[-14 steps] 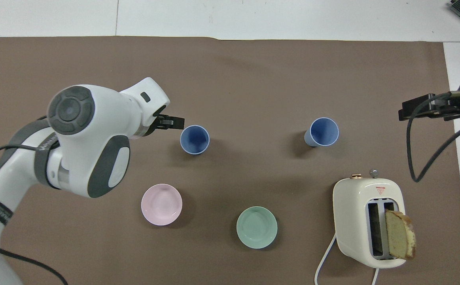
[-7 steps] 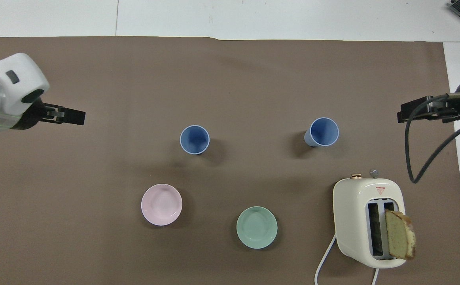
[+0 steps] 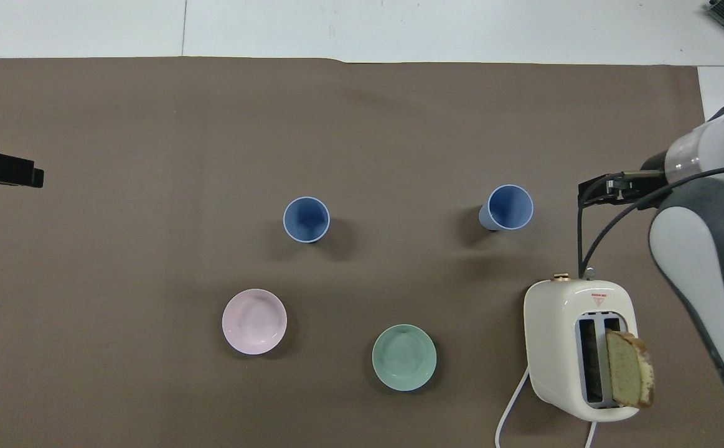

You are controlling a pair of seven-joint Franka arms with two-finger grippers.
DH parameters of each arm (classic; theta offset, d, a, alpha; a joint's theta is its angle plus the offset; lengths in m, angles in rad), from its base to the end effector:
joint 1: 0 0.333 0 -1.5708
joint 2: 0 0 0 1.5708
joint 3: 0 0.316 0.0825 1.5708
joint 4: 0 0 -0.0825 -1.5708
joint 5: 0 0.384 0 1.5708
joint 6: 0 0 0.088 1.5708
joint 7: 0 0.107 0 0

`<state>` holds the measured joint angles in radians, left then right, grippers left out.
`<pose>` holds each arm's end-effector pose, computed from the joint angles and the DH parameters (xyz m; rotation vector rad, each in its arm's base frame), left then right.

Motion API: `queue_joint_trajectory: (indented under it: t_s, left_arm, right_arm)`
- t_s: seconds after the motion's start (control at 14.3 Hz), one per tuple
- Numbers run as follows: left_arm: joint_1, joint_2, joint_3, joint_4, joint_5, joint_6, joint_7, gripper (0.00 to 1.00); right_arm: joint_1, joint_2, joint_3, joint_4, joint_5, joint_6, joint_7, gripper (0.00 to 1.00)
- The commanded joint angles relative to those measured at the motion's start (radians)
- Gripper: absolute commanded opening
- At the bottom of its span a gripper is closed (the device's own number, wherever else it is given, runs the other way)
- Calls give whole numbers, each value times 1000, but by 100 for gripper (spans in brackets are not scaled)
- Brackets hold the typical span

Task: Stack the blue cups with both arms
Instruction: 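Grasp the second blue cup with the right gripper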

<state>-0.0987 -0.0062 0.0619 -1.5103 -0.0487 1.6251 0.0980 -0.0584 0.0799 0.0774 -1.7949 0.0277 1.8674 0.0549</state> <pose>0.5579 -0.0254 0.6619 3.0834 -0.2086 0.1894 0.5856 0.0121 0.4977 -3.1084 0.0689 0.0130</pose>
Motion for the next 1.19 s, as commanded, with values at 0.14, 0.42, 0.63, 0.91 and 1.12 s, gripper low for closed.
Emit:
queue_joint_trajectory:
  t_s: [0.14,0.42,0.63,0.91,1.12]
  left_arm:
    - [30,15,-11,36,-10,-45,72,100]
    - [30,8,-13,32,1,-109,57,100]
    - [31,-9,-13,9,6,-111,49,100]
    - [31,-29,-13,-18,6,-113,-37,100]
    - [31,-28,-13,-18,7,-111,-35,100]
  right_arm:
    - [57,76,5,-92,1,183,86,100]
    - [60,110,7,-153,0,248,98,100]
    - [62,135,7,-164,-2,280,91,100]
    - [94,147,8,-149,-2,280,86,0]
    - [94,152,10,-139,11,279,89,0]
